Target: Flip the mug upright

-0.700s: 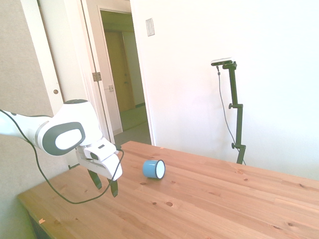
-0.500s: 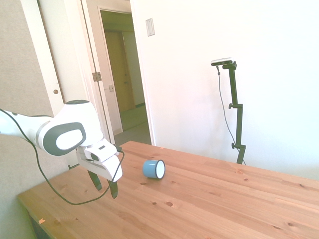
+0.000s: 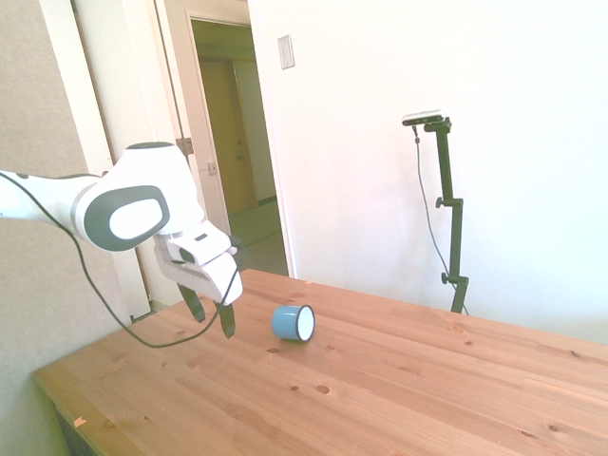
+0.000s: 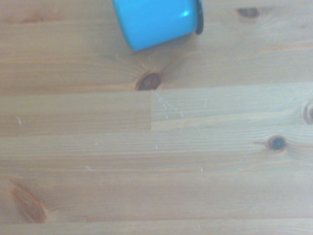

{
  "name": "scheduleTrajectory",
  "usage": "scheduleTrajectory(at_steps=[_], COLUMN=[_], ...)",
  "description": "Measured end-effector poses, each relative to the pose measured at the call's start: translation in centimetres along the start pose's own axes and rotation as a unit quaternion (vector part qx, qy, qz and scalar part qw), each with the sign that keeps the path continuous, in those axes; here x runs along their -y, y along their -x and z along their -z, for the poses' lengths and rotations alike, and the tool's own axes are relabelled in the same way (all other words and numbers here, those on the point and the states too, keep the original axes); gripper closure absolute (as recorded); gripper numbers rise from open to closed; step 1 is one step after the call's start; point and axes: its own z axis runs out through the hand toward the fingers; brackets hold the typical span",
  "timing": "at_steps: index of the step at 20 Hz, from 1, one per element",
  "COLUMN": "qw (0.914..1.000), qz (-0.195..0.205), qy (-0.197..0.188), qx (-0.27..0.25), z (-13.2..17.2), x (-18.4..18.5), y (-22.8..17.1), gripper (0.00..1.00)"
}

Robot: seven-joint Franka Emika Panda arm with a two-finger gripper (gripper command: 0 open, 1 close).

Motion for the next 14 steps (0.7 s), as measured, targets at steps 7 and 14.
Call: scheduleTrajectory(at_steps=[7,14], qw=[0.9998,0.9997], qz=[-0.009,-0.012], qy=[0.007,0.002], qx=[0.016,0.019], z=[-0.3,1.0], x=[2.0,3.2], y=[-2.9,-4.0], gripper=[0.0,0.0])
